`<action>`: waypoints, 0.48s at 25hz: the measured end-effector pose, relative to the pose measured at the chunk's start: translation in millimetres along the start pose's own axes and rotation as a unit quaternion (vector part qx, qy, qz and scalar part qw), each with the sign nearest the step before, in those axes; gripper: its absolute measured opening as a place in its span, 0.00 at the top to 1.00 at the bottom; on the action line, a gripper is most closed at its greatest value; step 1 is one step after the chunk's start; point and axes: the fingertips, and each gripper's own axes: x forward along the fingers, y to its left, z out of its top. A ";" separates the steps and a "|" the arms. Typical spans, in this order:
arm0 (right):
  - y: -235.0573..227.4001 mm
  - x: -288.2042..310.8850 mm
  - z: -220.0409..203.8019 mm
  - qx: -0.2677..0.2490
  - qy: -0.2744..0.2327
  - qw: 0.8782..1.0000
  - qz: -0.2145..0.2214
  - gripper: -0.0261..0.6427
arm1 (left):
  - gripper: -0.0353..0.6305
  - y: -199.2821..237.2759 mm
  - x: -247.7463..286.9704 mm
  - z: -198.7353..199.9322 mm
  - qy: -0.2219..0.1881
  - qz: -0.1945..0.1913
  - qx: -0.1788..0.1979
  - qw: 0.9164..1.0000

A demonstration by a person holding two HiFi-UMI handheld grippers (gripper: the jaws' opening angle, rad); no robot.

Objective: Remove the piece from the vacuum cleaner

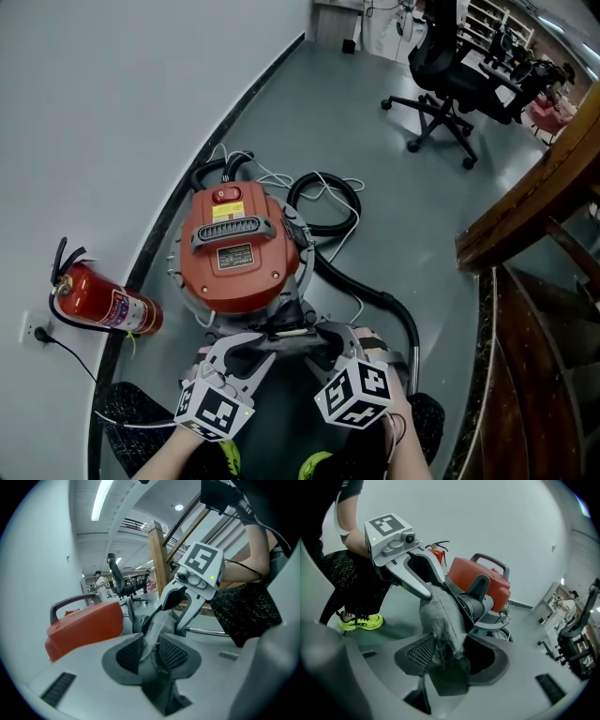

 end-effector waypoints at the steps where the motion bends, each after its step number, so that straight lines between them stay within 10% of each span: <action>1: 0.0 -0.3 -0.5 -0.002 0.002 1.000 -0.001 0.64 | 0.79 -1.3 -0.6 0.1 -0.002 0.000 -0.001 1.000; 12: -0.1 -4.9 -1.2 0.005 0.009 1.000 0.002 0.75 | 0.81 -0.6 -1.0 -0.5 -0.006 0.006 -0.013 1.000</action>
